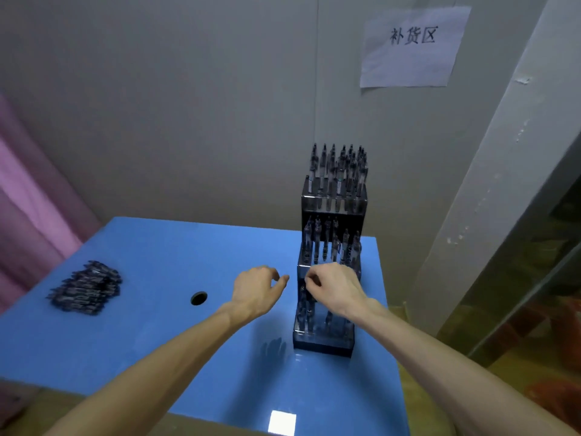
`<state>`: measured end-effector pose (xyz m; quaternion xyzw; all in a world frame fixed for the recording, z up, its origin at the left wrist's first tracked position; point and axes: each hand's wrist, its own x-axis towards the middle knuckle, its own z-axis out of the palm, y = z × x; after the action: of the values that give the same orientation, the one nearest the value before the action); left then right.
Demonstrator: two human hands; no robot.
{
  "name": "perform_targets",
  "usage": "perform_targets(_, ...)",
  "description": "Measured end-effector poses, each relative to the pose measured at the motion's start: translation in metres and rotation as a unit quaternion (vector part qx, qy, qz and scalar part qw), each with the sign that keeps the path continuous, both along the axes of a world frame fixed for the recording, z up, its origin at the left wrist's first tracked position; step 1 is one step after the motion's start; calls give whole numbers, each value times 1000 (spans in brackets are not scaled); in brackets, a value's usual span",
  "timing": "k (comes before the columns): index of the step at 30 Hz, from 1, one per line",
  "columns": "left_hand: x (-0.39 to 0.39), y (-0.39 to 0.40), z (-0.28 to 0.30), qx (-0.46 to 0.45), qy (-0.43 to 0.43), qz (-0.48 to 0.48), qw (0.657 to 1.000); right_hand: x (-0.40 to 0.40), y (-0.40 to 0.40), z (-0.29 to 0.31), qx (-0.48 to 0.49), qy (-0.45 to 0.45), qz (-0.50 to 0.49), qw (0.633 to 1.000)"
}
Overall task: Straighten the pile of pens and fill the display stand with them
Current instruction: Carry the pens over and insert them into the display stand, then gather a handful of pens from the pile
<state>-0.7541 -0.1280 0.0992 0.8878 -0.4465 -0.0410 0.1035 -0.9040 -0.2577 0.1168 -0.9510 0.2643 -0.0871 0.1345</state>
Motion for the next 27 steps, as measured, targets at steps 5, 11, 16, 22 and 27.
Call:
perform_targets(5, 52, 40, 26, 75, -97, 32, 992, 57, 18, 28, -35, -22, 72, 997)
perform_targets(11, 114, 114, 55, 150, -137, 101, 974, 136, 64, 36, -50, 57, 135, 988)
perform_targets(16, 162, 185, 60, 189, -138, 127, 964, 192, 110, 20, -62, 119, 161, 978)
perform_targets(22, 240, 281, 59, 195, -111, 156, 962, 285, 183, 16, -67, 177, 175, 966)
perform_targets(27, 308, 346, 47, 206, -78, 177, 959, 359, 244, 15, -105, 184, 205, 955)
